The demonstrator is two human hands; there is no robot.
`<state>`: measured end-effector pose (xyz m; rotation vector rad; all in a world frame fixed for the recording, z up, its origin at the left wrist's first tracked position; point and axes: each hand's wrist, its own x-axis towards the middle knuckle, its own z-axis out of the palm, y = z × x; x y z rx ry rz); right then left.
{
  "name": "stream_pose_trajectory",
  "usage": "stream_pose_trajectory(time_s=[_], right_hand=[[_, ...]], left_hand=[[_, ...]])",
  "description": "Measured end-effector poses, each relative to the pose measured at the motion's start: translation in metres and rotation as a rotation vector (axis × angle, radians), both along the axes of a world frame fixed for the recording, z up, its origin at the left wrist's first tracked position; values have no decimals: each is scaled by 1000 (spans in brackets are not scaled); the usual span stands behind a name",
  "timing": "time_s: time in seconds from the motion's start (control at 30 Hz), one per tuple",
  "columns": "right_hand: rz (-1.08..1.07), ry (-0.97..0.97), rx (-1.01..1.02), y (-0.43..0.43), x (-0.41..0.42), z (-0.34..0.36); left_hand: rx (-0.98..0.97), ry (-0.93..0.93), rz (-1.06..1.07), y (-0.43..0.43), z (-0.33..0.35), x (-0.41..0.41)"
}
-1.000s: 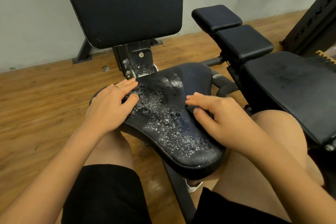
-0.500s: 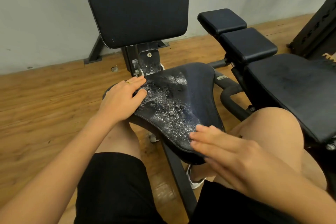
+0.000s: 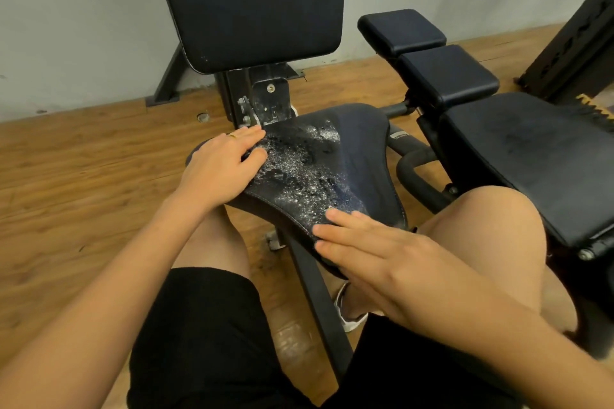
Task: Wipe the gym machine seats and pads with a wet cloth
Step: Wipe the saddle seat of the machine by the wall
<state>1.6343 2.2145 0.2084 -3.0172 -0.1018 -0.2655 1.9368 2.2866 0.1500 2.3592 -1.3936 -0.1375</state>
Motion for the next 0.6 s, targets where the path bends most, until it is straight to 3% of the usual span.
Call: stream_pose_trajectory(time_s=[0.17,0.4,0.6], right_hand=[[16,37,-104,27,60,-12],[-77,22,97,-5,-7,10],[-145,105,-7,22,75,9]], left_hand=[[8,9,-16,-1,1,-4],[-9,7,-6,-1,4,-6],[24,5,0,-3,8,-10]])
